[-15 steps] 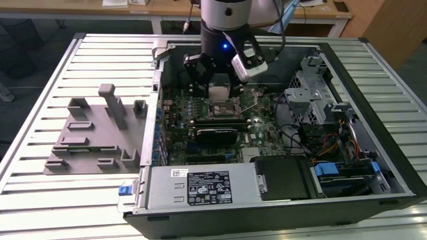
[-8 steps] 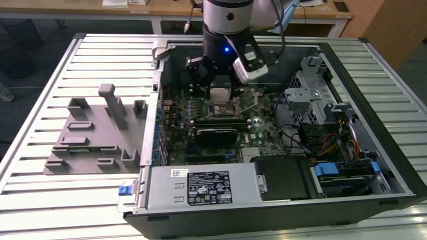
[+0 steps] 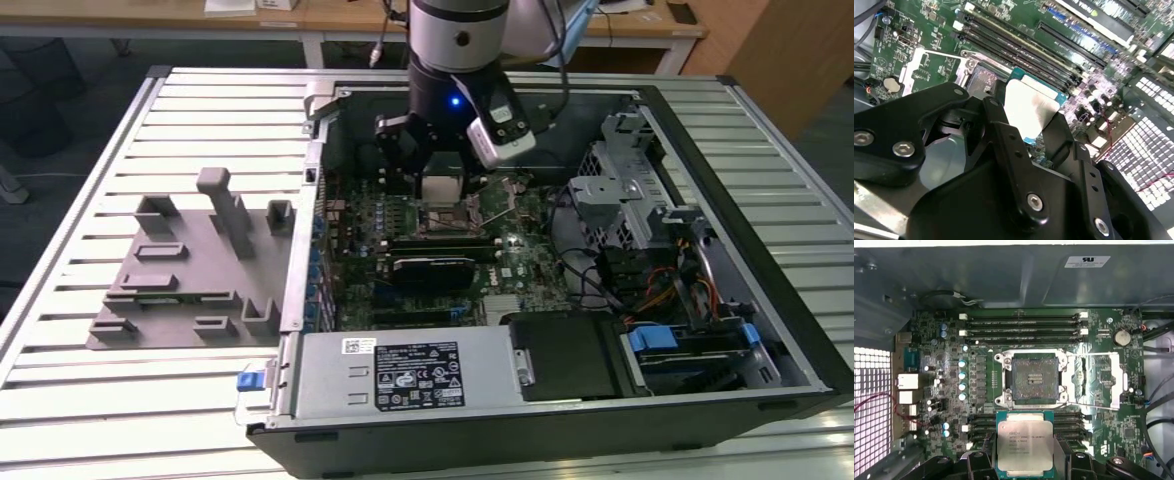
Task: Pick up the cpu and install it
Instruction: 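Pick up the cpu and move it towards the insertion slot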
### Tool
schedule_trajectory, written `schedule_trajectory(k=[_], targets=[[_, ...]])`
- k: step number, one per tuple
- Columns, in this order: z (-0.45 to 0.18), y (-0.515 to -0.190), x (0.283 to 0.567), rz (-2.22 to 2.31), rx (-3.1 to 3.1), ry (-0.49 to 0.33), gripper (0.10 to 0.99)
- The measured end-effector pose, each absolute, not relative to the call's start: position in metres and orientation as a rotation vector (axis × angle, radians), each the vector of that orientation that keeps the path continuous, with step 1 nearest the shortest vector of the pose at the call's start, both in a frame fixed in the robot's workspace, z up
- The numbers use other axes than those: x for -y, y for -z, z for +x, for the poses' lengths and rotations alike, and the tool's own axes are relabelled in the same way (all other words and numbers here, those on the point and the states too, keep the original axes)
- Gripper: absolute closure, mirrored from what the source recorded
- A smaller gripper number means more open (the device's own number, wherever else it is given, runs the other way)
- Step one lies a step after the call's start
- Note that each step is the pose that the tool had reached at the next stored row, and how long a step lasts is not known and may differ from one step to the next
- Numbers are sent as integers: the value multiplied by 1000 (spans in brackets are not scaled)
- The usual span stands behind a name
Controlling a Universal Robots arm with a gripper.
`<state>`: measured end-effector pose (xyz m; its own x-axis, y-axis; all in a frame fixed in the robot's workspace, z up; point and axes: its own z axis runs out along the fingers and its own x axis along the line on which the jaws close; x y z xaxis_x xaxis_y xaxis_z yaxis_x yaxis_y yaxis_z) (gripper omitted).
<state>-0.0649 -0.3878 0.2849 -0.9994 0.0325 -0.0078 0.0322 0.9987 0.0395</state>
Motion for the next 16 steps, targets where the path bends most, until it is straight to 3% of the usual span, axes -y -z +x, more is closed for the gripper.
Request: schedule_trajectory(k=[16], targets=[[-54,-266,371,51,-3145,-62,545]])
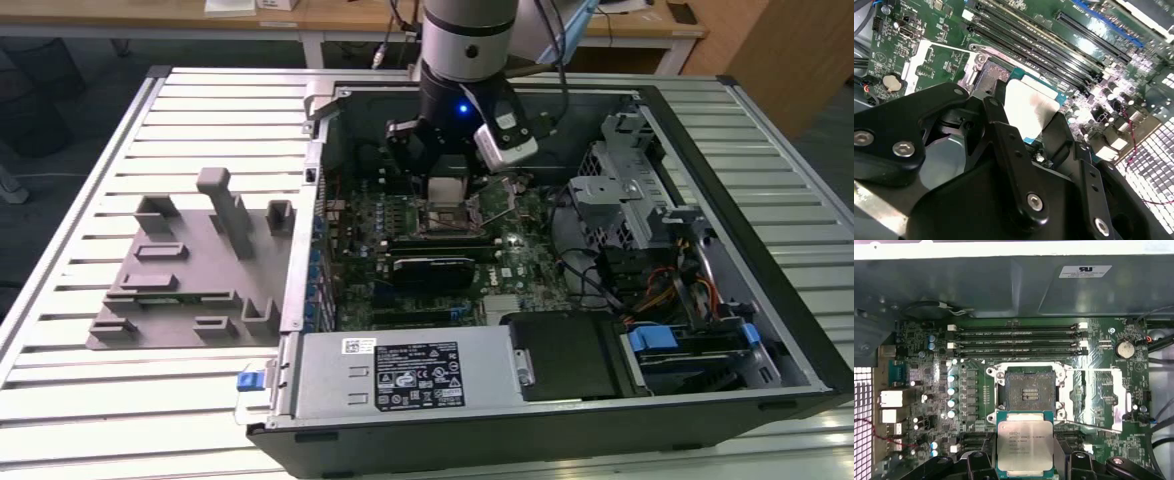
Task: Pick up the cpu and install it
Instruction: 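Pick up the cpu and move it towards the insertion slot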
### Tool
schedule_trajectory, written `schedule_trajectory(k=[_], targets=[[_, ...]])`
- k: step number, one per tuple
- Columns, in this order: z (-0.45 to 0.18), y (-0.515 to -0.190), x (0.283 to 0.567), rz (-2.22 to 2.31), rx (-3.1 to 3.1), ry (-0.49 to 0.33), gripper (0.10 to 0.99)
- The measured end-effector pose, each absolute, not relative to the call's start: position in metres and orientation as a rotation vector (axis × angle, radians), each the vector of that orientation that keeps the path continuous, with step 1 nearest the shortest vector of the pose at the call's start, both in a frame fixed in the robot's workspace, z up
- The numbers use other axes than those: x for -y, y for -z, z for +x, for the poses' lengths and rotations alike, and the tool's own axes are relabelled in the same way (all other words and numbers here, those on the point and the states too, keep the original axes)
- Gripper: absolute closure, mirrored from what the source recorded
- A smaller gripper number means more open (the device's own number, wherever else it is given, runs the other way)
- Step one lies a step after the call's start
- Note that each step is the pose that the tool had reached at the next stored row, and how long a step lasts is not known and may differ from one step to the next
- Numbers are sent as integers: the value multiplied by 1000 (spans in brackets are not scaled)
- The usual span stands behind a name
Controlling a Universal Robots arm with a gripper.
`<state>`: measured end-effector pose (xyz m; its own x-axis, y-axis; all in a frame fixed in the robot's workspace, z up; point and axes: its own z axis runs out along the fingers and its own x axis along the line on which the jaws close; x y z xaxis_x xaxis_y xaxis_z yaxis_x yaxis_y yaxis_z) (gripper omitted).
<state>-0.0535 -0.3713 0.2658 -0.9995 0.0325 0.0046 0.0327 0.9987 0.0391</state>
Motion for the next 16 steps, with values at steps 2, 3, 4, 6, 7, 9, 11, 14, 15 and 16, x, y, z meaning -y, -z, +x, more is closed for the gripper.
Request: schedule_trajectory(k=[2,3,4,6,7,9,11,14,15,16], targets=[[-52,-263,370,-51,3135,61,545],[-51,-262,369,-51,3134,61,545],[-50,-261,368,-51,3133,61,545],[-49,-259,366,-51,3131,61,545],[-48,-258,365,-51,3131,61,545],[-46,-256,363,-51,3129,61,545],[-44,-255,362,-51,3128,61,545],[-43,-254,362,-51,3128,61,545],[-43,-254,362,-51,3128,61,545],[-43,-254,362,-50,3128,61,545]])
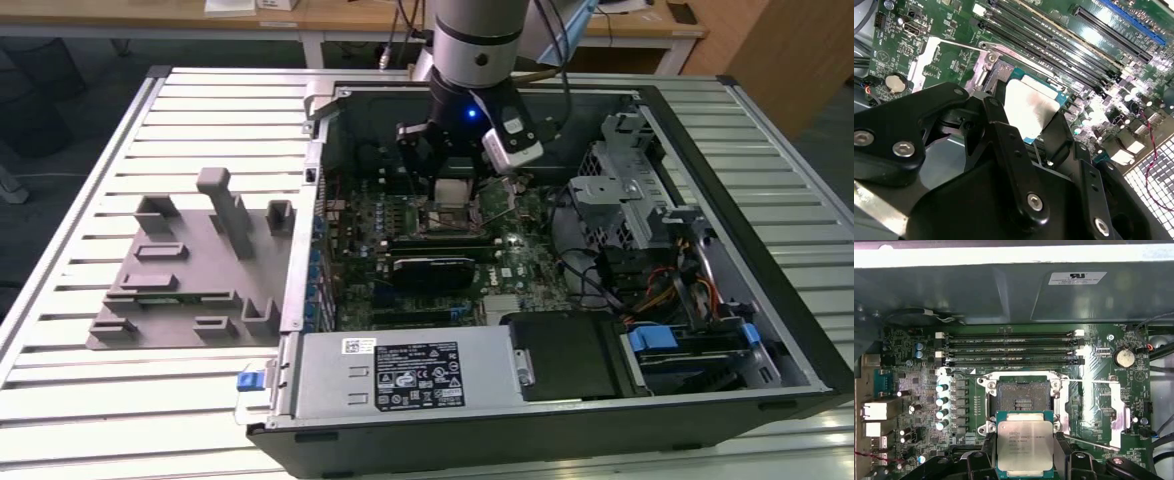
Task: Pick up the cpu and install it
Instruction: 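Pick up the cpu and move it towards the insertion slot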
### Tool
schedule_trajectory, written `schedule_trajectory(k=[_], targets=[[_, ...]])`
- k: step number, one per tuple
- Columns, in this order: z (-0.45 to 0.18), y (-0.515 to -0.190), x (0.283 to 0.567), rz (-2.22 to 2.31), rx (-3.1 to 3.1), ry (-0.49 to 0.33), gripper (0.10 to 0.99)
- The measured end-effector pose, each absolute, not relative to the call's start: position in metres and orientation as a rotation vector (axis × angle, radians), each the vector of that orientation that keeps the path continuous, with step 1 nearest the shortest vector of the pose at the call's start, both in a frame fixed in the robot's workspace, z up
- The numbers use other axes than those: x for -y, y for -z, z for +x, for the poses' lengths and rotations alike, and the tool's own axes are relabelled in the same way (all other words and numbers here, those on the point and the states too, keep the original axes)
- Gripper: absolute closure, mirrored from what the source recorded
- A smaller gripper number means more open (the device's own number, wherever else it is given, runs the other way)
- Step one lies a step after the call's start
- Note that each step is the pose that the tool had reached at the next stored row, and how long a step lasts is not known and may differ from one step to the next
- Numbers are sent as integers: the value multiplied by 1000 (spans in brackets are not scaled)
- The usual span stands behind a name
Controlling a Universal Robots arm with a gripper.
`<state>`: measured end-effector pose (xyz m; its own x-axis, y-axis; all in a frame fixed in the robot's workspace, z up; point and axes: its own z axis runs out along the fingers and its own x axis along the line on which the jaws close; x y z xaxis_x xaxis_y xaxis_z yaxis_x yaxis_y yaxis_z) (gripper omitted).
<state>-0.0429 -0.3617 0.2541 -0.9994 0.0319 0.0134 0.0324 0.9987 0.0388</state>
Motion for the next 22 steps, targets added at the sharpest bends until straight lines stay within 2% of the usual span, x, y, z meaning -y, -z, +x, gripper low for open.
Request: schedule_trajectory(k=[10,16,22], targets=[[-43,-248,362,-54,3151,52,545],[-43,-244,360,-55,3160,-25,545],[-43,-240,358,-55,3160,-19,545]])
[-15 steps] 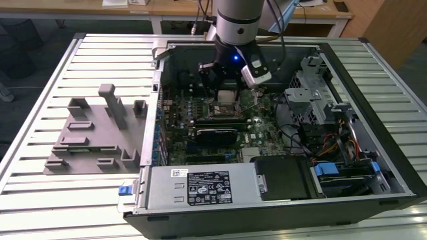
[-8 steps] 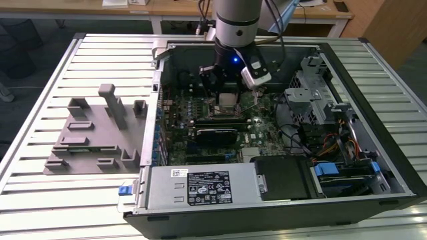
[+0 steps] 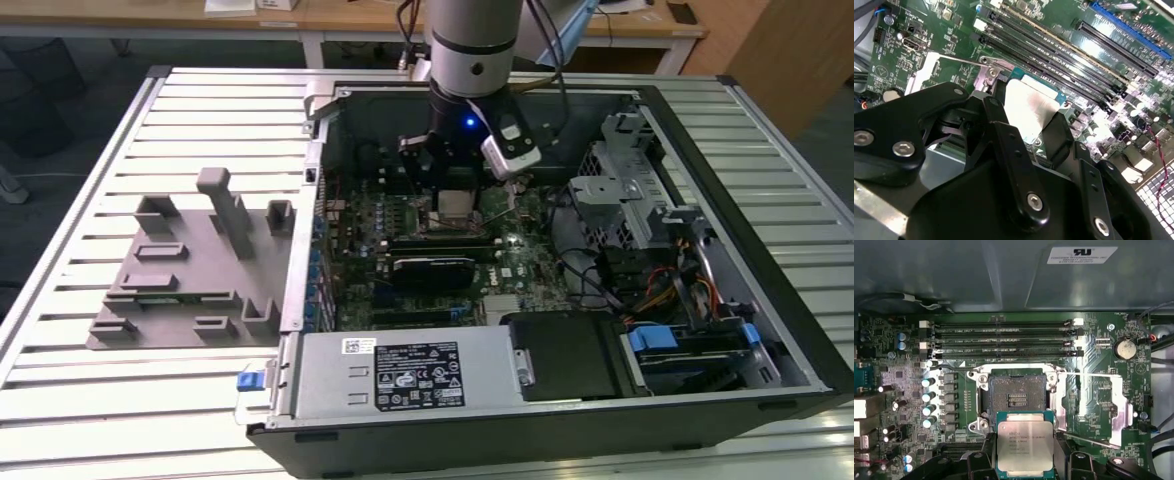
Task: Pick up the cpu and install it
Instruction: 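Pick up the cpu and move it towards the insertion slot, then place the cpu into insertion slot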
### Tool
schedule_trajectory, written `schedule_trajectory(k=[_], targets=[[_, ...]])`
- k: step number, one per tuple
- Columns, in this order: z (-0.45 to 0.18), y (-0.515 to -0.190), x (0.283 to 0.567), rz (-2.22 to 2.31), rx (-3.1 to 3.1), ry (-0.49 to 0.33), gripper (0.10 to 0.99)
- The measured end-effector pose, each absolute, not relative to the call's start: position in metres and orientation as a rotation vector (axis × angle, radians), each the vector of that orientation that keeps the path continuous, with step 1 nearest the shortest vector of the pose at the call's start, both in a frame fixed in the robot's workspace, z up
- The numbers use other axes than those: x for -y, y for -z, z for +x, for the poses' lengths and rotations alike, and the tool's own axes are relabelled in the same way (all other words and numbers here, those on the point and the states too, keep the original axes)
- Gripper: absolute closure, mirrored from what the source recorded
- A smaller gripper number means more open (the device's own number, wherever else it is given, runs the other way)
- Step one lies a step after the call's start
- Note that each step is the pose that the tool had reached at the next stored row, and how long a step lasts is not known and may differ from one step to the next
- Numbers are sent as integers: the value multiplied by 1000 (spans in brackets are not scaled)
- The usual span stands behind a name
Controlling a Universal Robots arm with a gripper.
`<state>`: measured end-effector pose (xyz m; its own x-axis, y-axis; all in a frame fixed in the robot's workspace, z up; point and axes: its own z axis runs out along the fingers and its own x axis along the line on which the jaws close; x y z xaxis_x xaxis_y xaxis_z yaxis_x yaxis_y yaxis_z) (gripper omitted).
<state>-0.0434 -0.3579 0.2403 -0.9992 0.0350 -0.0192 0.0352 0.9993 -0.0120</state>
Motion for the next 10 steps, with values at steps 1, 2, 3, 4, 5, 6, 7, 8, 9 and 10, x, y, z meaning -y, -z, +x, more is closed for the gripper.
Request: schedule_trajectory(k=[1,2,3,4,5,6,7,8,9,10], targets=[[-43,-240,358,55,-3122,15,545],[-43,-240,357,55,-3122,9,545],[-43,-240,357,55,-3122,6,545],[-43,-240,356,55,-3122,6,545],[-43,-240,356,55,-3122,6,545],[-43,-240,356,55,-3122,6,545],[-43,-240,356,55,-3122,6,545],[-43,-240,356,55,-3122,6,545],[-43,-240,355,55,-3122,6,545],[-43,-240,354,55,-3122,6,545]])
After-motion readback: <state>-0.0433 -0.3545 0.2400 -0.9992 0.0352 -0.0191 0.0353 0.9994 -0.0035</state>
